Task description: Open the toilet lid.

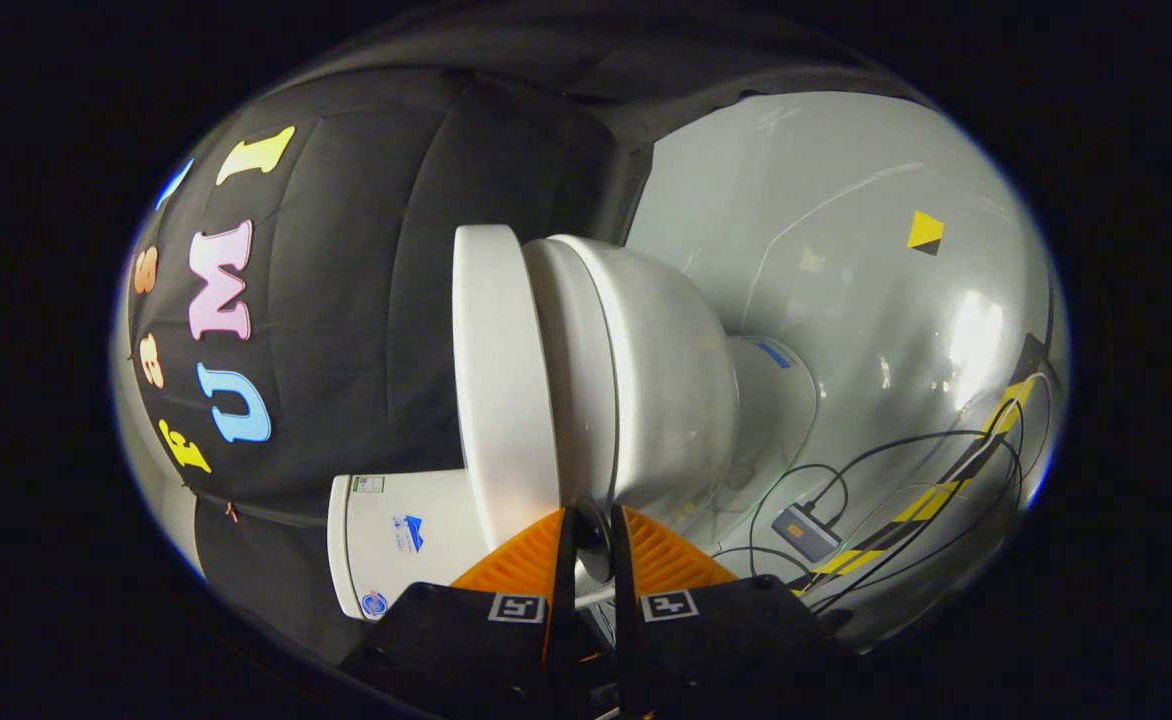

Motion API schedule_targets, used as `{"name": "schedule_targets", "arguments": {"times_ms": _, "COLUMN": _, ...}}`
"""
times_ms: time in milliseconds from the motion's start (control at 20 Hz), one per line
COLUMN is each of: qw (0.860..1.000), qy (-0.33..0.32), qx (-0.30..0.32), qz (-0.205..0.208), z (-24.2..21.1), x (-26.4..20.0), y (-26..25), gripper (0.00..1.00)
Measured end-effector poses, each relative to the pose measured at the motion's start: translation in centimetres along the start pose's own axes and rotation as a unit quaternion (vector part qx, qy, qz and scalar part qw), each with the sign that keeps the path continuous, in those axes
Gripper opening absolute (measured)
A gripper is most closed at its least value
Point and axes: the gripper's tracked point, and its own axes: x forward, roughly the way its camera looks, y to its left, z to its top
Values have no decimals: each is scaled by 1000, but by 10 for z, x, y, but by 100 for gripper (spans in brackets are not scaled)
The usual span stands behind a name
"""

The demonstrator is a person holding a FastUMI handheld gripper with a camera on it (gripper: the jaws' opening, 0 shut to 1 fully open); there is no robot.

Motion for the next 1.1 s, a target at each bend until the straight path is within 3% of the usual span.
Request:
{"name": "schedule_targets", "arguments": {"times_ms": 100, "qw": 1000, "qy": 3, "qx": 8, "qz": 13, "z": 2, "x": -4, "y": 7, "gripper": 20}}
{"name": "schedule_targets", "arguments": {"times_ms": 250, "qw": 999, "qy": 4, "qx": 30, "qz": 37, "z": -5, "x": 12, "y": -4, "gripper": 5}}
{"name": "schedule_targets", "arguments": {"times_ms": 600, "qw": 999, "qy": -16, "qx": -23, "qz": 46, "z": -3, "x": -20, "y": 37, "gripper": 5}}
{"name": "schedule_targets", "arguments": {"times_ms": 1100, "qw": 986, "qy": -100, "qx": -131, "qz": -10, "z": -20, "x": -49, "y": 118, "gripper": 5}}
